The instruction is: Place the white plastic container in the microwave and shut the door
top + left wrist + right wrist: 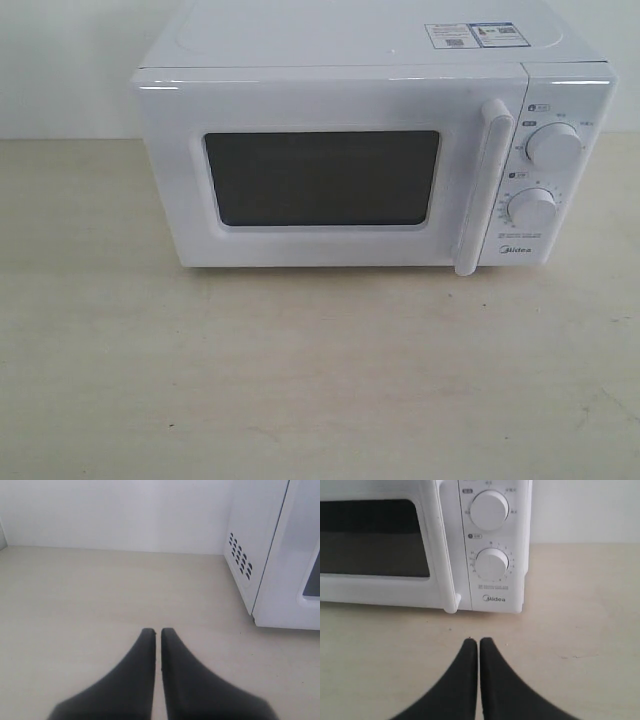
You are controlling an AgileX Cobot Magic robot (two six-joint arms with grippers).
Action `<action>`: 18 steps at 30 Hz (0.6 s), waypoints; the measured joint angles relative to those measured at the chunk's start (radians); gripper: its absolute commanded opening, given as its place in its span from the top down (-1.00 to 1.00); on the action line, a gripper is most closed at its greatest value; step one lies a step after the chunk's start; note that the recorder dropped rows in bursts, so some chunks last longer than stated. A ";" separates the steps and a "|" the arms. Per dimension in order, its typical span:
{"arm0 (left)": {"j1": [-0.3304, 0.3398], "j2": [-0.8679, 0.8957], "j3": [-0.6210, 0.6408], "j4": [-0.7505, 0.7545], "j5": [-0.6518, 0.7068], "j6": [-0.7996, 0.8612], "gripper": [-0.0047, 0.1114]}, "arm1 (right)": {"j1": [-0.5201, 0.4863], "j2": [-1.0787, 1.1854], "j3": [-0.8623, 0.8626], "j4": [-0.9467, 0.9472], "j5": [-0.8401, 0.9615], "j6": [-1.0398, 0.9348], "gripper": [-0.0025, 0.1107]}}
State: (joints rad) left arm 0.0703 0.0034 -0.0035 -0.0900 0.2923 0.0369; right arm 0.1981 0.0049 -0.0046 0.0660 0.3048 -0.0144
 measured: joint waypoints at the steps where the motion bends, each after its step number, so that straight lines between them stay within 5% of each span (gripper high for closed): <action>1: 0.000 0.000 0.000 0.000 0.000 0.000 0.84 | 0.000 0.000 0.002 0.002 0.007 0.004 0.96; 18: 0.000 0.000 0.000 0.000 0.000 0.000 0.84 | -0.092 0.000 0.005 0.034 0.039 0.116 0.96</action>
State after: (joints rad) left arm 0.0703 0.0034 -0.0035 -0.0900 0.2923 0.0369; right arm 0.1057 0.0049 0.0005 0.1004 0.3442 0.1018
